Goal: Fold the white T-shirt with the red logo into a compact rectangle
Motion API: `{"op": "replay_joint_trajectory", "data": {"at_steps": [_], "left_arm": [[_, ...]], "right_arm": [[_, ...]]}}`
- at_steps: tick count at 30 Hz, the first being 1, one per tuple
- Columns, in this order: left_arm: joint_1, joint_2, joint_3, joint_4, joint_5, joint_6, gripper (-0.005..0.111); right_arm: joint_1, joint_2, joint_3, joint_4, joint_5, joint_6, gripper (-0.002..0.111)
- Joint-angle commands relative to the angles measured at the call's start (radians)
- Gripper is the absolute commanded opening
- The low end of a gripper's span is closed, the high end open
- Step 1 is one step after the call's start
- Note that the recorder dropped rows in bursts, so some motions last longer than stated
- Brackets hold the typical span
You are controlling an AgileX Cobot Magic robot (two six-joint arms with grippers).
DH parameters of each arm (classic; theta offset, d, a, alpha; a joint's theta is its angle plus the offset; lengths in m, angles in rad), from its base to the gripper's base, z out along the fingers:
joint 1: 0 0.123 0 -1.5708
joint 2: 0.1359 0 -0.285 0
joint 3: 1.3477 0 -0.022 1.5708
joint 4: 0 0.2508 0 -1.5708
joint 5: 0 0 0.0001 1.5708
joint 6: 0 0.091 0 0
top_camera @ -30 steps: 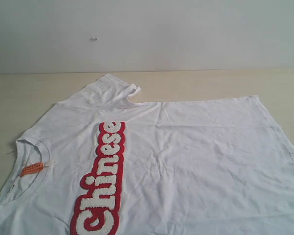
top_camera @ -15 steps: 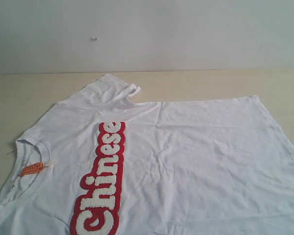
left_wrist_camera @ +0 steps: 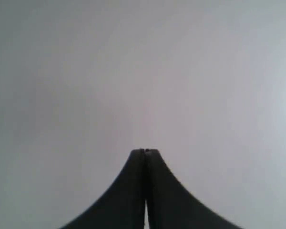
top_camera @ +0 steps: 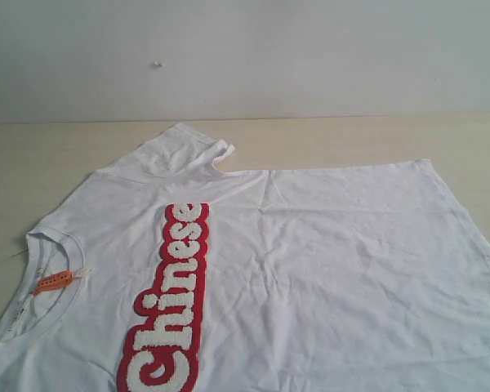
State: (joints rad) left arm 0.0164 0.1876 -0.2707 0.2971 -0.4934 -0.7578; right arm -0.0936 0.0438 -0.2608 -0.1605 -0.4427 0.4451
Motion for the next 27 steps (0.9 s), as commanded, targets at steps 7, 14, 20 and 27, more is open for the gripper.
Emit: {"op": "replay_joint_trajectory", "data": {"at_steps": [7, 14, 20, 27], "left_arm": [[-0.004, 0.445, -0.515, 0.254, 0.221, -0.088, 0.000], [-0.027, 0.795, -0.767, 0.244, 0.739, 0.025, 0.000], [-0.067, 1.079, -0.888, -0.252, 1.057, 0.696, 0.000], [-0.065, 1.316, -1.025, -0.749, 1.417, 1.288, 0.000]], "right_arm": [[-0.005, 0.319, -0.399, -0.016, 0.180, -0.032, 0.000], [-0.005, 0.655, -0.666, 0.002, 0.431, -0.178, 0.000], [-0.005, 0.999, -0.949, 0.002, 0.914, -0.316, 0.000], [-0.005, 1.298, -1.134, 0.036, 1.344, -0.545, 0.000]]}}
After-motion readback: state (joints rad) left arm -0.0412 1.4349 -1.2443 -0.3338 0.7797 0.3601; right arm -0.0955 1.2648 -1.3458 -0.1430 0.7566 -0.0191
